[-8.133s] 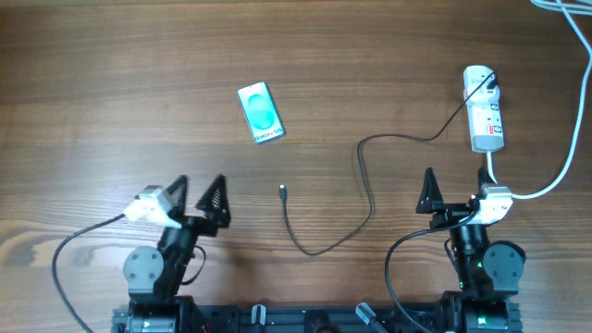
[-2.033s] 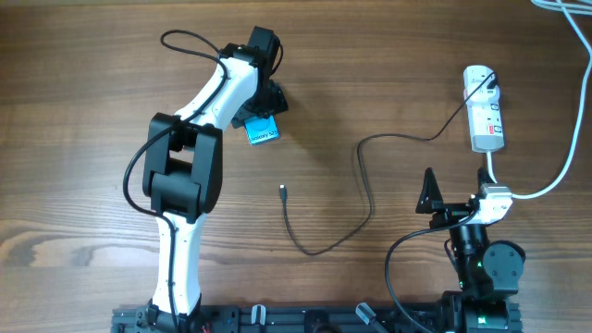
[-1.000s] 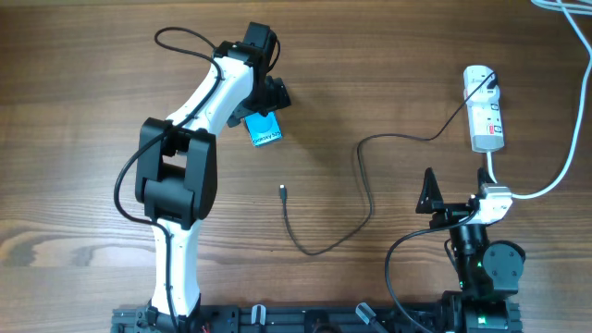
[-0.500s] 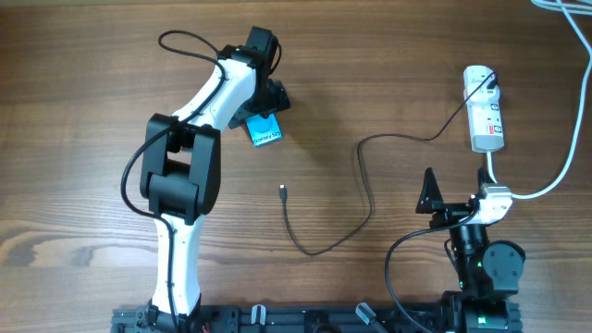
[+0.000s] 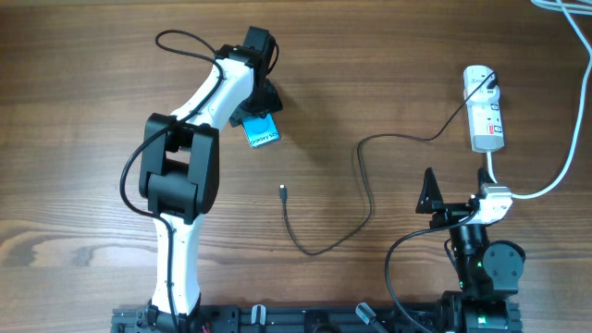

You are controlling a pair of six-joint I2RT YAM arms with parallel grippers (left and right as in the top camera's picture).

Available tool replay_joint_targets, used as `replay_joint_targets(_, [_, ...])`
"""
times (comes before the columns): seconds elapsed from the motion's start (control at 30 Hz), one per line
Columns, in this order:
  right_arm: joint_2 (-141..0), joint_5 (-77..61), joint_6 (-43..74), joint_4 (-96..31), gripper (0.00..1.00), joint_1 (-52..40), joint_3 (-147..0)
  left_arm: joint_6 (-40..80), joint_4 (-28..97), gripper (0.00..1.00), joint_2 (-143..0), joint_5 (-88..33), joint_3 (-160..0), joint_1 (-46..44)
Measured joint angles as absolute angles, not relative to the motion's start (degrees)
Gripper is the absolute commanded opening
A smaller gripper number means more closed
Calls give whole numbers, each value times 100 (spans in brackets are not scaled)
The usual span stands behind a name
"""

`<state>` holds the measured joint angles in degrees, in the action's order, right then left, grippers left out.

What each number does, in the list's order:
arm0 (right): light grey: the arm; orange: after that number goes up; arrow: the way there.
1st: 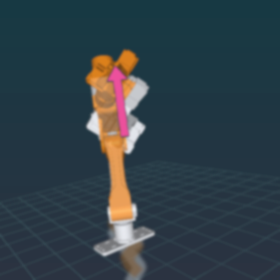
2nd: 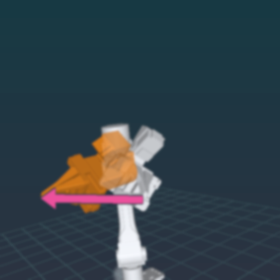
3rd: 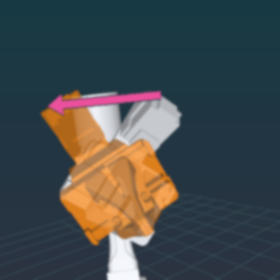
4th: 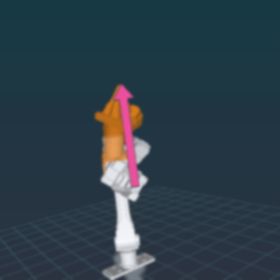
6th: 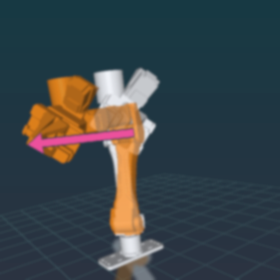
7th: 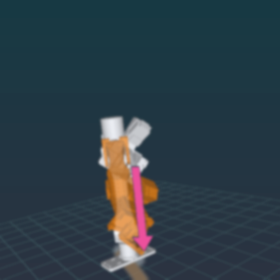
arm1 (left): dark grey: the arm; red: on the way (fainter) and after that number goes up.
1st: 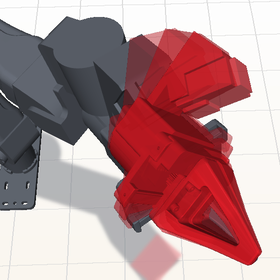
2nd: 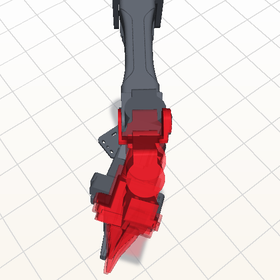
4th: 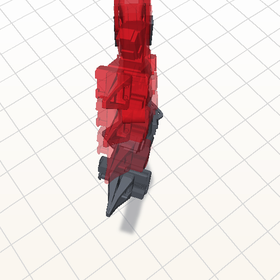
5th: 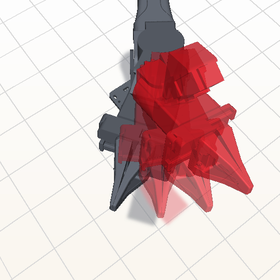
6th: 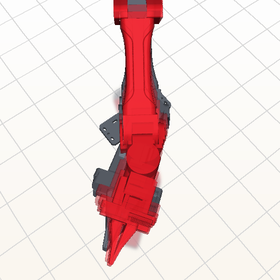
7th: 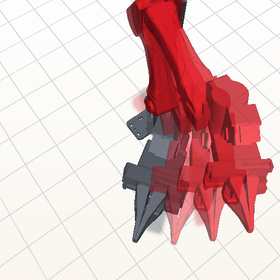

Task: Plug charger to phone and switch on socket
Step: 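Lift the phone with the left gripper and tilt it upright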

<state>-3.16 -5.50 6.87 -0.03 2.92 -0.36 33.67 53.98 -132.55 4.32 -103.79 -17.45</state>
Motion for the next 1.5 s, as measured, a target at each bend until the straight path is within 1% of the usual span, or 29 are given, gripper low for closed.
replay_joint_targets(0.17, [-316,-550,687,-3,100,292,-36,3365,5404,76,-13249,405,-10379,-1745])
replay_joint_targets(0.33, [-316,-550,687,-3,100,292,-36,3369,5531,75,-13200,97,-10370,-1708])
replay_joint_targets(0.8, [-316,-550,687,-3,100,292,-36,3356,6375,75,-12964,-1549,-10344,-1686])
replay_joint_targets(1.03, [-316,-550,687,-3,100,292,-36,2853,6558,75,-12929,-4327,-10342,-1299])
replay_joint_targets(1.1, [-316,-548,687,-3,100,292,-36,2764,6558,75,-12929,-5349,-10342,-1116])
replay_joint_targets(1.27, [-316,-550,687,-3,100,292,-36,2700,6556,74,-12929,-7039,-10339,-851])
replay_joint_targets(1.37, [-316,-550,687,-3,100,292,-36,2696,6556,74,-12919,-7671,-10339,-755])
replay_joint_targets(1.5, [-316,-550,687,-3,100,292,-36,2685,6558,73,-12892,-8224,-10339,-642])
